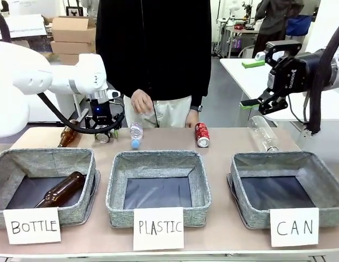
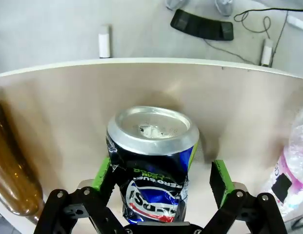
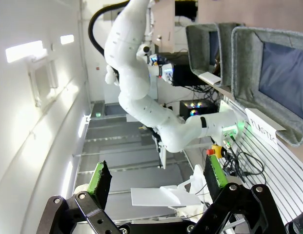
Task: Sort the can waste into the basket.
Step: Pick up the can waste from the table and place it in the right Fabric basket.
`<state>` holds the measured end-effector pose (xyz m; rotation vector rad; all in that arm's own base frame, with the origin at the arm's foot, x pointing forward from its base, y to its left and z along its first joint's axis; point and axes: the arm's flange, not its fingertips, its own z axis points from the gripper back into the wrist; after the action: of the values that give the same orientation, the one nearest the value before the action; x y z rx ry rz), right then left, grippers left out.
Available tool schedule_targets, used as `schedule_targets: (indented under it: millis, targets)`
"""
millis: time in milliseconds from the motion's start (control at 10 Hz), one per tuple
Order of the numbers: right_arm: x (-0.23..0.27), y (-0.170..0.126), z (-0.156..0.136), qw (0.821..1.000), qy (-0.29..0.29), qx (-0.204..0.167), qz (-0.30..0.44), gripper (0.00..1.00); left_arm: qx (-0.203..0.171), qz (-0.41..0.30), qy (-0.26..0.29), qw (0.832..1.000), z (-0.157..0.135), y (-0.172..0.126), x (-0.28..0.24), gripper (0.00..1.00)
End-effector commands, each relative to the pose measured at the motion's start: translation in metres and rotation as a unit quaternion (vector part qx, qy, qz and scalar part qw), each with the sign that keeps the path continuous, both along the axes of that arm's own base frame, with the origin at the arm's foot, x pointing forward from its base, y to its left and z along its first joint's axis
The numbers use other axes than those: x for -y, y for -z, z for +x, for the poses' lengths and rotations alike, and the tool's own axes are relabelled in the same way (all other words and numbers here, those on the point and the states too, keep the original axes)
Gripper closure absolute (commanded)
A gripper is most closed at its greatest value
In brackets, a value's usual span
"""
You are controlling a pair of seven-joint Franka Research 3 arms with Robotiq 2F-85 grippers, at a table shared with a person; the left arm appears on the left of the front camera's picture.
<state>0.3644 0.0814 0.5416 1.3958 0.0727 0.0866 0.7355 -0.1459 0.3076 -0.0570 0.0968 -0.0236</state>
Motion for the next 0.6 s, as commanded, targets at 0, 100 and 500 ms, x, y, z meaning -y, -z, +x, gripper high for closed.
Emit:
schedule_targets:
  millis: [0, 100, 500]
  targets:
    - [-0.0025, -0.0019, 0.0013, 1.000, 0.000, 0.009, 0.014, 0.00, -0.005, -0.007, -0.016, 1.000, 0.0081, -0.0147, -0.0024, 0.00]
    - [-0.0025, -0.0019, 0.0013, 1.000, 0.000, 0.009, 0.014, 0.00, -0.011, 0.000, -0.018, 1.000, 0.0079, -0.0132, -0.0025, 0.59]
    - [-0.0025, -0.0019, 0.0013, 1.000, 0.000, 0.009, 0.014, 0.00, -0.006, 0.001, -0.017, 1.000, 0.0065, -0.0116, -0.0024, 1.00]
